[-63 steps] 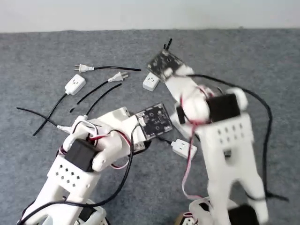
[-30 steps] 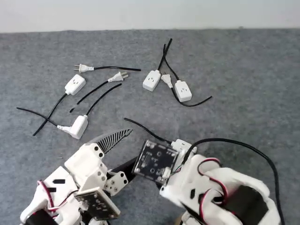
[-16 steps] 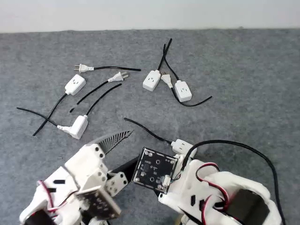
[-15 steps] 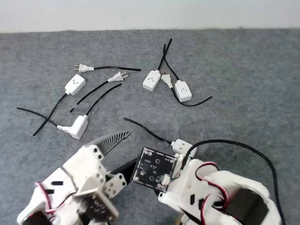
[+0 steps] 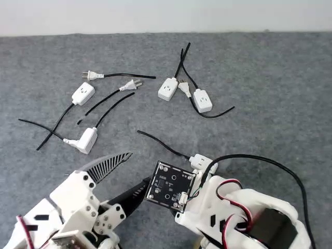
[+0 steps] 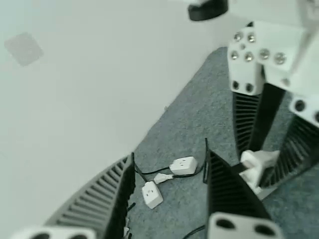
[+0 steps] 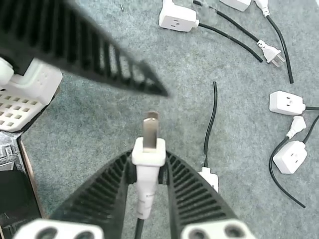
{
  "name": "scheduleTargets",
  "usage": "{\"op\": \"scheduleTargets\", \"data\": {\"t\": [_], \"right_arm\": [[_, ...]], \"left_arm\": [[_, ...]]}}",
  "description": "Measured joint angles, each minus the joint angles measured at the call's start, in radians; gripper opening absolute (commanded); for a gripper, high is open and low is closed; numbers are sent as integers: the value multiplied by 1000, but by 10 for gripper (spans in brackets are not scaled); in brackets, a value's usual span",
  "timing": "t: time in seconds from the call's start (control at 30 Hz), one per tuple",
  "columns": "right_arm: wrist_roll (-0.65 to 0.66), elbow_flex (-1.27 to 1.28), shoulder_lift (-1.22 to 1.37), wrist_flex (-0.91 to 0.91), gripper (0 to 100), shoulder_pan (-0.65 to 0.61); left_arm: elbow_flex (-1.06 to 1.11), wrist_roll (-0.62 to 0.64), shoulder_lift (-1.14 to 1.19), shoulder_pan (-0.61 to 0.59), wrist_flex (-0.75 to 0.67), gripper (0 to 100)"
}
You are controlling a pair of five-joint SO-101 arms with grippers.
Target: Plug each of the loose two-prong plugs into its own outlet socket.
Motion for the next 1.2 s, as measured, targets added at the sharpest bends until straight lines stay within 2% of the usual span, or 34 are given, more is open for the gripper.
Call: {"op": "scheduleTargets", "data": {"t": [0.3, 0.9, 1.2], "right_arm": [[0, 5, 0, -26, 9, 0], [-3, 3, 9, 12, 9, 2], [-5, 0, 11, 20, 9, 5]], "left_arm": [[0, 38, 0, 103, 55, 224], [133, 43, -2, 112, 9, 224], [207, 46, -6, 25, -71, 224]]}}
